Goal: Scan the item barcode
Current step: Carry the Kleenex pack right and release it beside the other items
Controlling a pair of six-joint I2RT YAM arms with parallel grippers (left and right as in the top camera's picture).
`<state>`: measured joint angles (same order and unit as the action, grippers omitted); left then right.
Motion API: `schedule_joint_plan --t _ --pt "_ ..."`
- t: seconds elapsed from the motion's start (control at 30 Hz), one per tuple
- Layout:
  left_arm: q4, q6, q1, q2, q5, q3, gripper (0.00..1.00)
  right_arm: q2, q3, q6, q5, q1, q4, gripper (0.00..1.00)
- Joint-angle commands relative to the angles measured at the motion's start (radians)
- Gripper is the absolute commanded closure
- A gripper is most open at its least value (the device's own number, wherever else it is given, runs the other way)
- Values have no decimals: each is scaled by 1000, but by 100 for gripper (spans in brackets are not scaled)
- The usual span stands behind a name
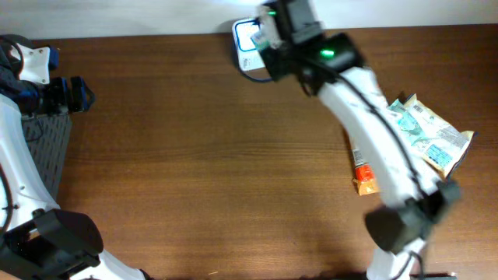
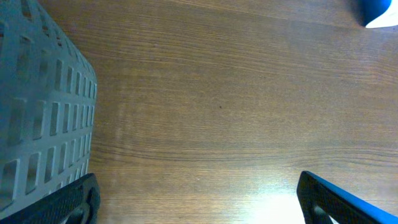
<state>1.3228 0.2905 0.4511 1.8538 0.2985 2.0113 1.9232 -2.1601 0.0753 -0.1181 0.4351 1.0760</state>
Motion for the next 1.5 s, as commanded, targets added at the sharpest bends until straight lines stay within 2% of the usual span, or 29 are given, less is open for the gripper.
schedule_joint_plan --t 0.0,0.17,0.33,0.53,0.7,0.73,0.87,0.9,0.93,0.97,1.13,1.33,1.43,1.47 --pt "-1 -10 3 -1 0 0 1 -156 -4 -119 112 -74 120 96" --pt "-1 -10 3 -1 0 0 1 -300 -4 -198 137 -259 272 96" --pt "-1 -10 3 -1 0 1 1 -265 53 -219 137 -505 430 96" --pt "-1 -10 3 -1 0 0 1 -200 328 -243 137 -650 396 96" --pt "-1 -10 3 -1 0 0 1 -170 568 -260 134 -759 249 96" --pt "-1 -10 3 -1 0 0 1 -166 608 -269 135 -782 198 86" --pt "-1 -10 3 -1 0 0 1 -165 695 -214 225 -792 42 65" --pt "-1 -10 3 -1 0 0 1 -165 698 -194 249 -785 32 53" --pt "-1 -10 3 -1 0 1 1 -166 695 -195 249 -776 27 33" --pt "-1 -10 3 -1 0 0 1 -167 688 -196 251 -771 29 27" --pt "-1 -10 3 -1 0 1 1 -224 546 -103 317 -704 153 21" --pt "-1 -10 3 -1 0 1 1 -402 248 -72 317 -468 312 20" --pt "-1 -10 3 -1 0 1 1 -509 187 -73 317 -340 320 1" --pt "-1 -10 3 -1 0 0 1 -546 184 -73 317 -305 320 1"
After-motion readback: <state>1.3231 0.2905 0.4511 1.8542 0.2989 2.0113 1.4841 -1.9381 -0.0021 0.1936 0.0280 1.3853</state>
